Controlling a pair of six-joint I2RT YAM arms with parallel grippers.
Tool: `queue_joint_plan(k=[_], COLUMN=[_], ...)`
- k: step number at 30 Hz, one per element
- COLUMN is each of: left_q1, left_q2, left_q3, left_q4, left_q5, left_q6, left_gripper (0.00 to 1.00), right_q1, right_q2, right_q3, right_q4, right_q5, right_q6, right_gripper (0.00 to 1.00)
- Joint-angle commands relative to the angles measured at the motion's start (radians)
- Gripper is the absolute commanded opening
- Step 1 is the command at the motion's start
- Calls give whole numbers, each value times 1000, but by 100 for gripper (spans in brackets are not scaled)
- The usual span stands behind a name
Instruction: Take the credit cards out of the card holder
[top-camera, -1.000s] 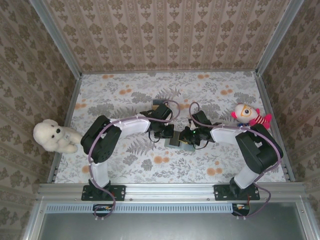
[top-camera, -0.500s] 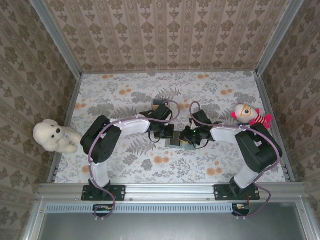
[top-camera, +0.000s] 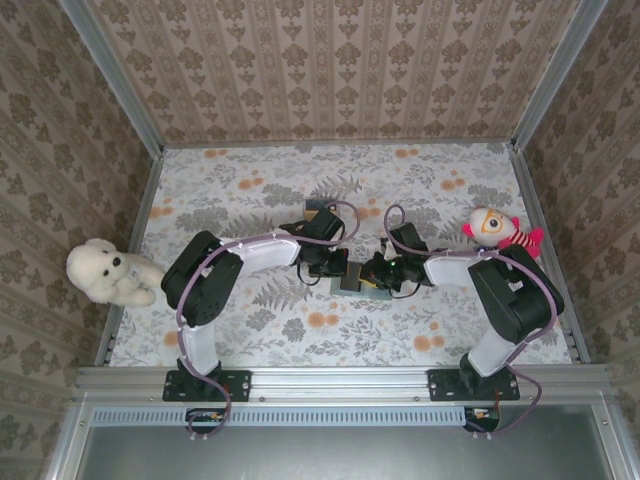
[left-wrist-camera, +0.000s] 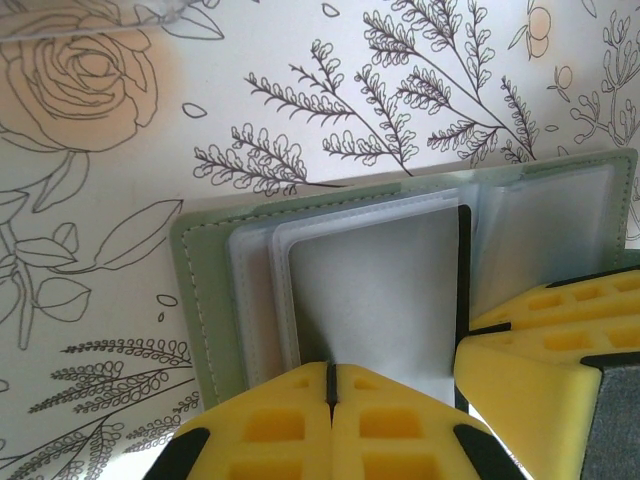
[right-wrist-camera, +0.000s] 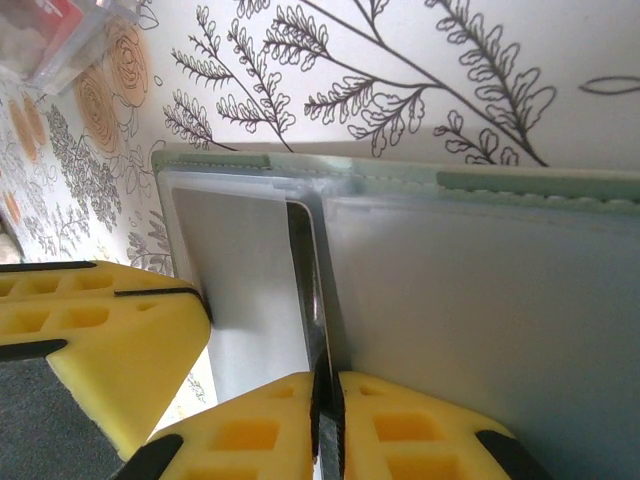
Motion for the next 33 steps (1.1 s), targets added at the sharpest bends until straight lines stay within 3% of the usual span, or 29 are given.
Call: queue_joint_plan(k=[1, 10, 16, 23, 33], left_q1=[-9, -9, -8, -8, -11], left_q2=[52, 40, 15, 18, 32], left_q3=[-42, -48, -45, -36, -43], left_q4=[-50, -46, -63, -60, -50], left_q5=[-19, -19, -25, -19, -12], left_q6=[-19, -19, -6, -2, -9], left_gripper=[0, 0, 9, 9, 6], right_q1=[-9, -27, -50, -72, -66], right_q2=[-22, -34, -81, -100, -65], right_q3=[-21, -47, -65, -78, -51], right_q4=[53, 72, -2, -43, 16], right_q5=[1, -14, -9, -10, -111], right_q6=[12, 7, -37, -69, -88], right_gripper=[13, 7, 7, 7, 19])
